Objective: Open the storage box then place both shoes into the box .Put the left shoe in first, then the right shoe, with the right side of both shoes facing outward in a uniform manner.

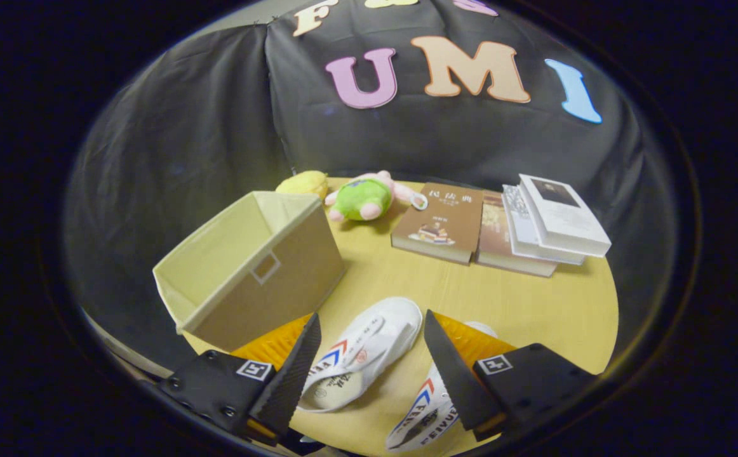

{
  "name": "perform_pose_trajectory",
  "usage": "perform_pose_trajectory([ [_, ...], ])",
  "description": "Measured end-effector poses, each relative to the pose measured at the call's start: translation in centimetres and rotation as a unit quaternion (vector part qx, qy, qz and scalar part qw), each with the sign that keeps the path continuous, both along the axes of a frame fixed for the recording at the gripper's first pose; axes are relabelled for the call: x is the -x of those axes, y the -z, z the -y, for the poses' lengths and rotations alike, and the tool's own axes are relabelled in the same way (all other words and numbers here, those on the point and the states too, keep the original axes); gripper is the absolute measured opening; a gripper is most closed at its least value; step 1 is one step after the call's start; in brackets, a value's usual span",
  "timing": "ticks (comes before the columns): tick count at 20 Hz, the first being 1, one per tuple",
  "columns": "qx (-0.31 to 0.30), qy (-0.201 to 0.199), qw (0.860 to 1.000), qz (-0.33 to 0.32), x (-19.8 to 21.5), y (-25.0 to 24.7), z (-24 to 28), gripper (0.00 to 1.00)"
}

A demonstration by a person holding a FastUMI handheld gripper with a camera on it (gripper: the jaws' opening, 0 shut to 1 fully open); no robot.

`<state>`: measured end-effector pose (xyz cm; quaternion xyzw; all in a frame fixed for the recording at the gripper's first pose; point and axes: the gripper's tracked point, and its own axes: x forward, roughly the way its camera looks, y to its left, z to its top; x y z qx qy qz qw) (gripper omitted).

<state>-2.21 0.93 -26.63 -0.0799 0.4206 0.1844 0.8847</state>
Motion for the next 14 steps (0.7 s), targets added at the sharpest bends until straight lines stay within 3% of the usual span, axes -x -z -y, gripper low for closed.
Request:
perform_pose_trajectory([
  [6, 0.039, -0.055, 0.994, -0.089, 2.9, 4.9, 1.5, 0.99],
  [10, 0.087, -0.099, 0.982, -0.134, 4.3, 7.8, 2.2, 0.85],
  [14, 0.076, -0.080, 0.977, -0.185, 4.9, 9.8, 1.5, 0.84],
])
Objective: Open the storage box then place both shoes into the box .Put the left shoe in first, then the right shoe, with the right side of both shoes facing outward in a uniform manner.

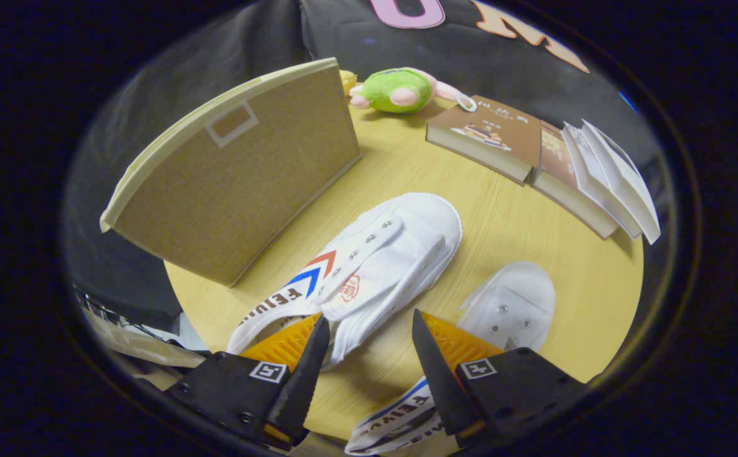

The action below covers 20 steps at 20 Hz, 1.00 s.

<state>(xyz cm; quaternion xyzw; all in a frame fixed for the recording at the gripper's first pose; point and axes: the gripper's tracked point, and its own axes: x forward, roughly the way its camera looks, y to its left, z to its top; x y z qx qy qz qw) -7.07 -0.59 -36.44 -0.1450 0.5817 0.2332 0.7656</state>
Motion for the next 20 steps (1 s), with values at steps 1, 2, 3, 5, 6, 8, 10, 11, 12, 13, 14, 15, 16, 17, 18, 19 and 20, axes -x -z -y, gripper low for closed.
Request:
perform_pose_trajectory([
  [1, -0.004, 0.018, 1.000, -0.010, -0.1, -0.3, -0.1, 0.74],
  [2, -0.006, 0.027, 0.999, -0.018, -0.1, -0.1, 0.0, 0.64],
  [3, -0.009, 0.045, 0.998, -0.031, 0.1, 0.1, 0.1, 0.54],
  [5, -0.020, 0.106, 0.993, -0.045, 0.2, 0.2, 0.3, 0.34],
  [6, -0.023, 0.139, 0.989, -0.054, 0.2, 0.4, 0.5, 0.24],
  [8, -0.041, 0.198, 0.978, -0.058, 0.1, 0.1, 0.5, 0.04],
  [10, -0.059, 0.238, 0.968, -0.058, -0.4, -0.3, 0.4, 0.04],
  [11, -0.072, 0.259, 0.961, -0.055, -1.0, -0.7, 0.3, 0.03],
  [12, -0.087, 0.275, 0.955, -0.063, -1.1, -1.4, 0.0, 0.03],
  [13, -0.102, 0.291, 0.949, -0.067, -1.4, -1.9, -0.3, 0.03],
  [14, -0.114, 0.306, 0.943, -0.065, -1.8, -2.4, -0.5, 0.03],
  [15, -0.123, 0.317, 0.938, -0.070, -2.0, -2.7, -0.8, 0.03],
  [16, -0.132, 0.332, 0.932, -0.069, -2.1, -3.2, -1.0, 0.03],
  [17, -0.139, 0.339, 0.928, -0.071, -2.2, -3.4, -1.4, 0.03],
  [18, -0.145, 0.349, 0.923, -0.069, -2.4, -3.6, -1.7, 0.03],
  [19, -0.150, 0.355, 0.920, -0.073, -2.4, -3.7, -2.0, 0.03],
  [20, -0.159, 0.374, 0.911, -0.067, -2.8, -4.0, -2.2, 0.03],
])
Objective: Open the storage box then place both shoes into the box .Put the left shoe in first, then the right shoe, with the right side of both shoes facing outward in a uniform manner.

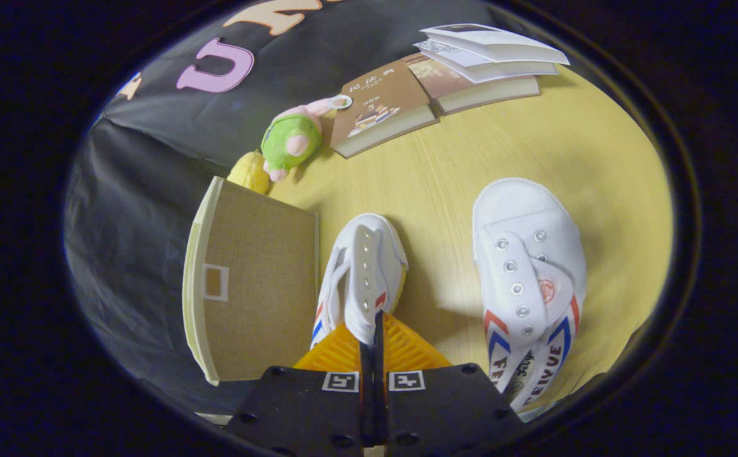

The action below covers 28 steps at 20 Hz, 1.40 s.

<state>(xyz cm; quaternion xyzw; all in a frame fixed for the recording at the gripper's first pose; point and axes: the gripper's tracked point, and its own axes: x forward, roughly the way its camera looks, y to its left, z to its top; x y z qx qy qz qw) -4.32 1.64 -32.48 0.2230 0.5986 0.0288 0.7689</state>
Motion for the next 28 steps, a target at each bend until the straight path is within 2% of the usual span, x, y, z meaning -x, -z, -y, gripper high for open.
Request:
perform_pose_trajectory([
  [2, -0.007, 0.010, 1.000, -0.013, 0.3, 0.3, -0.4, 0.03],
  [5, 0.060, -0.024, 0.998, -0.015, 1.1, 1.6, 1.0, 0.03],
  [7, 0.096, -0.050, 0.994, -0.005, 1.2, 2.1, 1.6, 0.12],
  [11, 0.123, -0.057, 0.991, 0.006, -1.0, 2.3, 2.4, 0.28],
  [15, 0.135, -0.083, 0.987, -0.027, -1.7, 4.2, 2.3, 0.45],
  [17, 0.140, -0.096, 0.985, -0.035, -1.7, 5.2, 2.1, 0.45],
  [19, 0.143, -0.094, 0.985, -0.039, -1.8, 4.5, 2.1, 0.09],
  [20, 0.138, -0.095, 0.985, -0.046, -1.5, 4.3, 1.8, 0.07],
  [23, 0.108, -0.062, 0.991, -0.047, -1.6, 3.4, 0.9, 0.05],
  [28, 0.048, -0.006, 0.999, -0.024, -3.3, -1.6, -1.4, 0.03],
])
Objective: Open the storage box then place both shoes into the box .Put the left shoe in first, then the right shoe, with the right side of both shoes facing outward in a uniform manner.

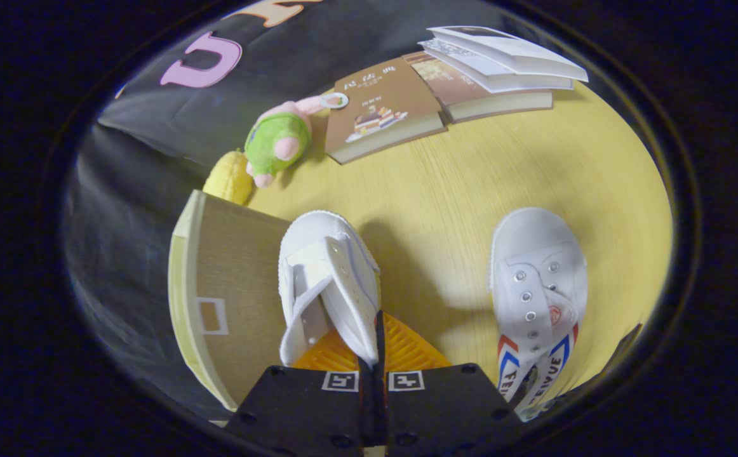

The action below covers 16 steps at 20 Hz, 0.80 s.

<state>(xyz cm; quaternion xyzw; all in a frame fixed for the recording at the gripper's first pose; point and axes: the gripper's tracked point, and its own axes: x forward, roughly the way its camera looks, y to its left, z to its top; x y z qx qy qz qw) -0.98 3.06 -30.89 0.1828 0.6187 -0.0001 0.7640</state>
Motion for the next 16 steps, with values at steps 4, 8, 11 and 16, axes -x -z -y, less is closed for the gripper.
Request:
perform_pose_trajectory([
  [4, -0.021, 0.034, 0.999, 0.026, -1.7, -5.2, -1.8, 0.03],
  [8, -0.041, 0.029, 0.997, 0.057, -3.6, -9.9, -5.8, 0.03],
  [11, -0.080, 0.035, 0.994, 0.070, -4.6, -12.3, -10.1, 0.03],
  [16, -0.100, 0.033, 0.993, 0.055, -4.4, -11.0, -16.7, 0.03],
])
